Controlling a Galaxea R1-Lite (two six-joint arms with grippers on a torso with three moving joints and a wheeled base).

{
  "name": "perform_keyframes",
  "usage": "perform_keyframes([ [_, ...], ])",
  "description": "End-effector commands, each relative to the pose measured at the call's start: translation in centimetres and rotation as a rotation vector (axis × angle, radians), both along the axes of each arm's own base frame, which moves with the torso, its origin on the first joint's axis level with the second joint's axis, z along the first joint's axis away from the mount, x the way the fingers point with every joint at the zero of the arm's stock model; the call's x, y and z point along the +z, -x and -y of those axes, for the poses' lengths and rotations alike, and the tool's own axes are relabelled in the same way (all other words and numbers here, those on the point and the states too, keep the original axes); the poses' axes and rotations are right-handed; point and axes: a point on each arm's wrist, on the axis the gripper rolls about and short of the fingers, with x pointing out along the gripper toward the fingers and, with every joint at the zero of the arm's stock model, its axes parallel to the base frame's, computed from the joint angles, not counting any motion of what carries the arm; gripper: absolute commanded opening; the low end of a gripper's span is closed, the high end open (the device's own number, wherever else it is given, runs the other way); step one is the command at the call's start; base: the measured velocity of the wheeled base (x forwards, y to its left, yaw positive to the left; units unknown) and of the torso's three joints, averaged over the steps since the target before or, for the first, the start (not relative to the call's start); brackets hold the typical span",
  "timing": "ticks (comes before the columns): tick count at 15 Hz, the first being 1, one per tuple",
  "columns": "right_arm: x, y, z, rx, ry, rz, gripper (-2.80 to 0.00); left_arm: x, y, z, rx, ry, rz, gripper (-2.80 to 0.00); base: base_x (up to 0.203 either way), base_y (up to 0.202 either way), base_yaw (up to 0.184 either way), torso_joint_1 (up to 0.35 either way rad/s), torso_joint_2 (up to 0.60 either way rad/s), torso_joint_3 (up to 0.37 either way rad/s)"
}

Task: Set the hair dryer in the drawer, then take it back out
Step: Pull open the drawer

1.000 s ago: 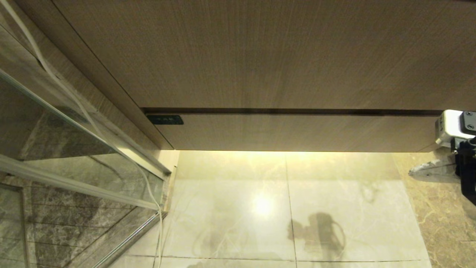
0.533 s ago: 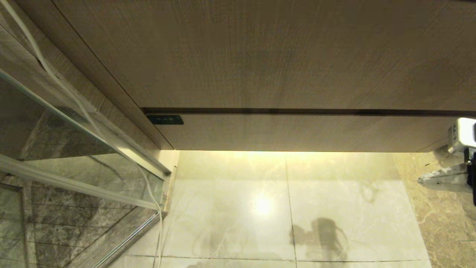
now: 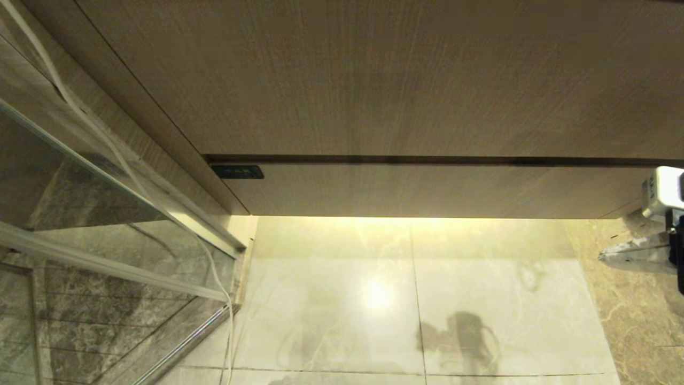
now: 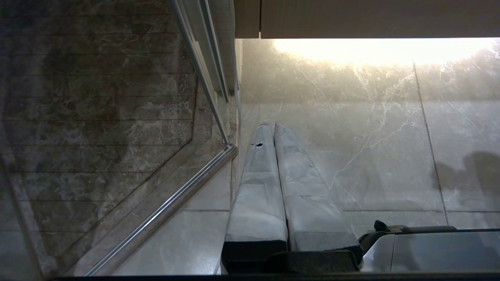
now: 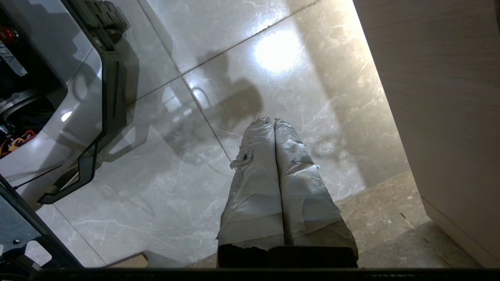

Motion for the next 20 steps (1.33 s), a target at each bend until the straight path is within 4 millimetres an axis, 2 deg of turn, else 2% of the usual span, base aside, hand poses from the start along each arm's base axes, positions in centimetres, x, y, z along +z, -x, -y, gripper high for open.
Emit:
perform_keyframes([
  [1,-0.1,0.0,0.0,0.007,0.003,-0.005,-2.80,0.0,0.0,0.0,0.000,0.000,0.000,-2.80,0.000,0.000,0.000,0.000,0.00,0.000],
  [9,-0.4,-0.2,0.0,0.008,0.004,-0.002,-2.80,0.0,0.0,0.0,0.000,0.000,0.000,-2.80,0.000,0.000,0.000,0.000,0.00,0.000],
  [14,-0.2,-0.5,-0.3,0.077,-0.045,0.015,-2.80,0.0,0.0,0.0,0.000,0.000,0.000,-2.80,0.000,0.000,0.000,0.000,0.00,0.000],
  [15,0.0,-1.3,-0.6,0.121,-0.063,0.054,-2.80,0.0,0.0,0.0,0.000,0.000,0.000,-2.80,0.000,0.000,0.000,0.000,0.00,0.000],
  [20,-0.3,-2.8,-1.5,0.190,-0.076,0.120,-2.80,0.0,0.0,0.0,0.000,0.000,0.000,-2.80,0.000,0.000,0.000,0.000,0.00,0.000],
])
